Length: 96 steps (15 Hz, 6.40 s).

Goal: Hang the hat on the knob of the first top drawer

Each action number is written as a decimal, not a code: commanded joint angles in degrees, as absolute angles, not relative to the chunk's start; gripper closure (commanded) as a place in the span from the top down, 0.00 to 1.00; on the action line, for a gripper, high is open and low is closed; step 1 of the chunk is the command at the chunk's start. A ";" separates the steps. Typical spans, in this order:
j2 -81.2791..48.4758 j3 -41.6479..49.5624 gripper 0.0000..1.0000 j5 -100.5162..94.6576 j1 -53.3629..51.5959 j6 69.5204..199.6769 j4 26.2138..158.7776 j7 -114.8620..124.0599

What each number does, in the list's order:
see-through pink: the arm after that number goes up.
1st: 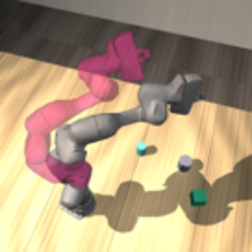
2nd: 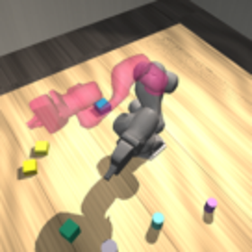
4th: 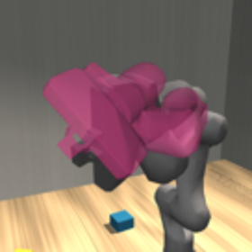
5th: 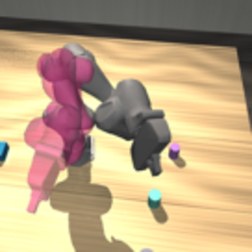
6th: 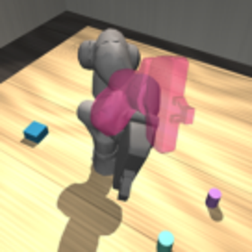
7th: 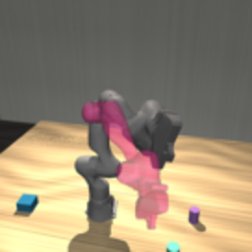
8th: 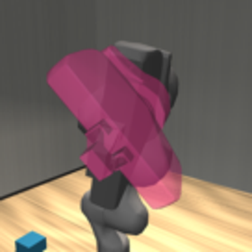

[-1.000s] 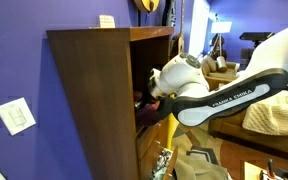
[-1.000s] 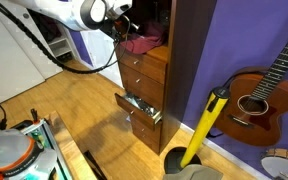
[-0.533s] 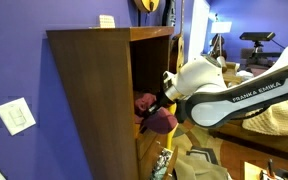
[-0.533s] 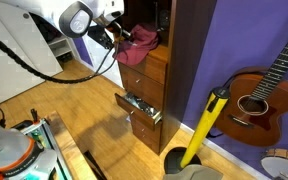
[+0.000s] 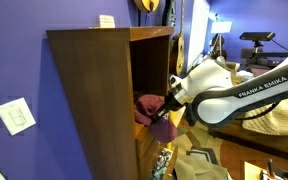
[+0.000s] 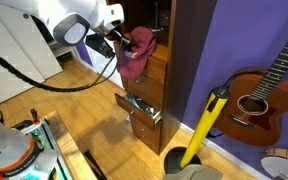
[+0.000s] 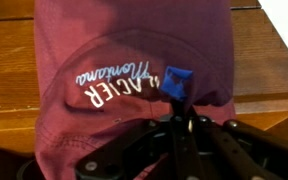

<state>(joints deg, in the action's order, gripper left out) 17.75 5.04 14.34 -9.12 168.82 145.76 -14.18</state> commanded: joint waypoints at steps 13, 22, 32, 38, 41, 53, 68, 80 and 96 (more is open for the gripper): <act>18.26 7.22 0.01 14.57 -10.12 168.82 148.56 -15.77; 20.79 5.32 0.01 17.20 -8.61 179.09 152.21 -12.00; 27.10 6.31 0.01 16.72 -10.92 185.51 156.56 -13.95; 33.78 5.68 0.01 15.87 -9.49 177.67 159.58 -16.72; 33.76 7.18 0.01 17.42 -13.15 171.04 157.15 -20.10; 25.41 6.52 0.01 8.49 -9.00 163.23 157.45 -15.66; 11.25 10.84 0.01 25.94 -16.12 169.46 152.22 -11.35; 0.42 10.00 0.01 18.67 -13.63 168.52 147.84 -9.38; 9.94 2.84 1.00 -0.13 -2.86 154.00 148.09 -3.66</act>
<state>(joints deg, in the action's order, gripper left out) 5.52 4.74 4.13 -5.73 158.98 146.98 -6.53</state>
